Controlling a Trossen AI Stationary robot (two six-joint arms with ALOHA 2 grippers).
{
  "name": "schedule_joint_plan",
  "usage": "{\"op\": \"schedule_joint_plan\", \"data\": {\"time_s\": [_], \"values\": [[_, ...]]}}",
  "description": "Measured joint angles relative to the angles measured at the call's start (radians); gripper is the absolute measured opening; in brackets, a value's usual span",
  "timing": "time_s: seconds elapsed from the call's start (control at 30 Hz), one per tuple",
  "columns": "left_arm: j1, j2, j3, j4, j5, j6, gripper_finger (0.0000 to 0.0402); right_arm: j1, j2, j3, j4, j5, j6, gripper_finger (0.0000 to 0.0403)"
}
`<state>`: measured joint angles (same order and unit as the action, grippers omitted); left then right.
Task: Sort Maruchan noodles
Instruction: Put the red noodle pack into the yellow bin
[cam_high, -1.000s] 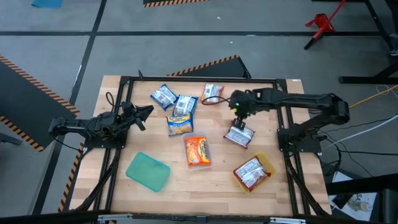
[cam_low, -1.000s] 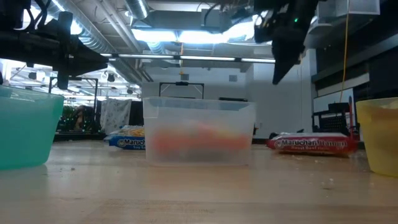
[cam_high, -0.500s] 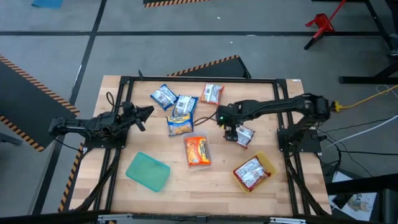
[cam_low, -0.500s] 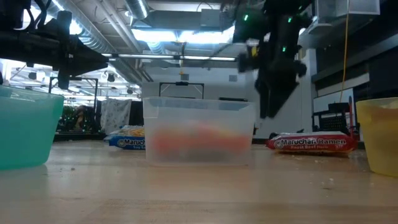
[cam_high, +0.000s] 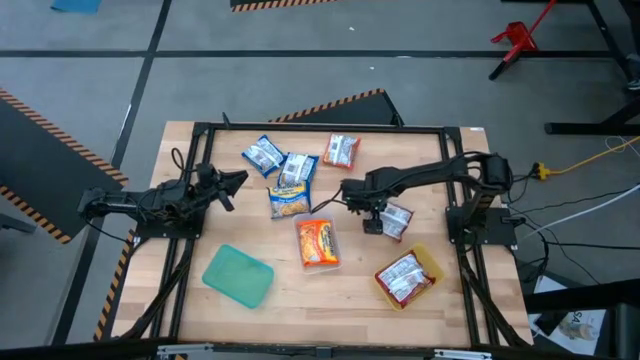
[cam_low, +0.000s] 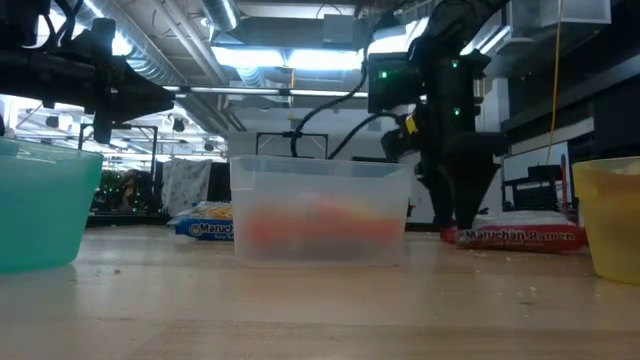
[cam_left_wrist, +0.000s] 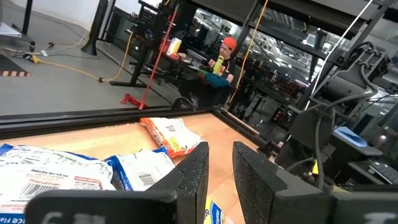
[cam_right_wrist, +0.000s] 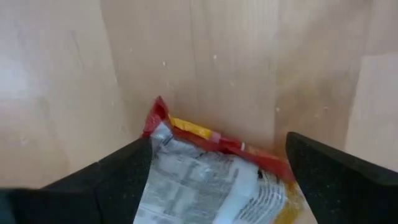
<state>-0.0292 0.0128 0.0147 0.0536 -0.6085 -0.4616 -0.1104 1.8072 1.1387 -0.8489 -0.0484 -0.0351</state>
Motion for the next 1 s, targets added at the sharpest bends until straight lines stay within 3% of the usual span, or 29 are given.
{"op": "schedule_joint_plan", "data": {"time_s": [0.2, 0.5, 0.67, 0.8, 0.9, 1.0], "values": [[0.000, 0.000, 0.000, 0.000, -0.002, 0.000, 0.0066, 0.016, -0.046, 0.025, -0.025, -0.087, 0.004, 0.0349], [0.000, 0.000, 0.000, 0.000, -0.003, 0.000, 0.0066, 0.112, -0.054, -0.029, 0.054, 0.018, -0.049, 0.0349], [0.000, 0.000, 0.000, 0.000, -0.003, -0.001, 0.0066, 0.100, -0.054, -0.088, 0.095, 0.083, -0.048, 0.0349], [0.000, 0.000, 0.000, 0.000, -0.003, -0.001, 0.0066, 0.083, -0.054, -0.127, 0.103, 0.078, -0.047, 0.0346], [0.000, 0.000, 0.000, 0.000, -0.003, -0.004, 0.0066, 0.083, -0.054, -0.159, 0.123, 0.061, -0.046, 0.0323], [0.000, 0.000, 0.000, 0.000, -0.004, -0.004, 0.0066, 0.084, -0.058, -0.175, 0.139, 0.058, -0.023, 0.0274]]}}
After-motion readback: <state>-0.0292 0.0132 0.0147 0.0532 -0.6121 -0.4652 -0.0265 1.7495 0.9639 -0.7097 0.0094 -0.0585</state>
